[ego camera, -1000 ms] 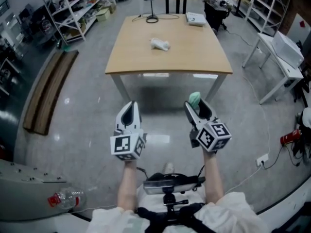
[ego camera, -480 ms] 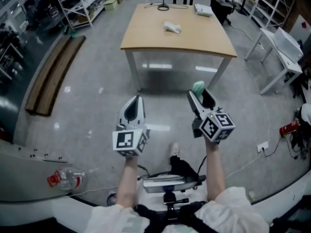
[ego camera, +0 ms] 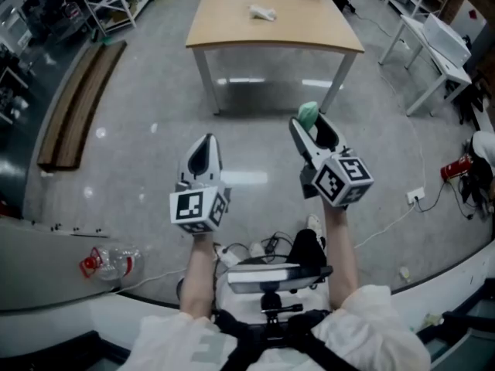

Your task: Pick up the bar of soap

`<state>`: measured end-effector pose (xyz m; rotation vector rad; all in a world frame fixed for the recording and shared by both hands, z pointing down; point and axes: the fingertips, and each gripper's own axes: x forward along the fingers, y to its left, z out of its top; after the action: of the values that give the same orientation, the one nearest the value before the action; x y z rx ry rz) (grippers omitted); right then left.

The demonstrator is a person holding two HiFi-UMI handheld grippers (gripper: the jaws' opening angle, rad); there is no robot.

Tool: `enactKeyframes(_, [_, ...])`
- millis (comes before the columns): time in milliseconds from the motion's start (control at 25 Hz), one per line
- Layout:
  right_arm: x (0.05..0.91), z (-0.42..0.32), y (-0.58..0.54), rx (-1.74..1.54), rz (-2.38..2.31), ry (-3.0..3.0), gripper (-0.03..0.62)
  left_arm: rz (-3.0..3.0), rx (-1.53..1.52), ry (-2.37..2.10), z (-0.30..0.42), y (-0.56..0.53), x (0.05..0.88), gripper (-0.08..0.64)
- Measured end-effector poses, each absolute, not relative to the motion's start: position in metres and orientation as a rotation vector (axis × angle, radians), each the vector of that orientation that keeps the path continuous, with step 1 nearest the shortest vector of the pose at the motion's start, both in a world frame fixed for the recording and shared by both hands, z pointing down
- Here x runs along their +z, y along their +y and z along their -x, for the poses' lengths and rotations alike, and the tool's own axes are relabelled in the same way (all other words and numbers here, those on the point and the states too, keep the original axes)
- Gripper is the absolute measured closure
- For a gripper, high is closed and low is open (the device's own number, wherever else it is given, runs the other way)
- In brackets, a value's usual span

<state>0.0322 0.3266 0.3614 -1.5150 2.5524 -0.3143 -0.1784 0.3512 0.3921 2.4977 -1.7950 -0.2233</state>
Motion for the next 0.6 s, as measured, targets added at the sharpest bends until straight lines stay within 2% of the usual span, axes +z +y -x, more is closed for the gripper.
enactKeyframes(600, [0.369, -0.119, 0.468, -0.365, 1.525, 2.548, 0.325, -2.553, -0.324, -1.726, 0.056, 0.472, 0.373, 0.560])
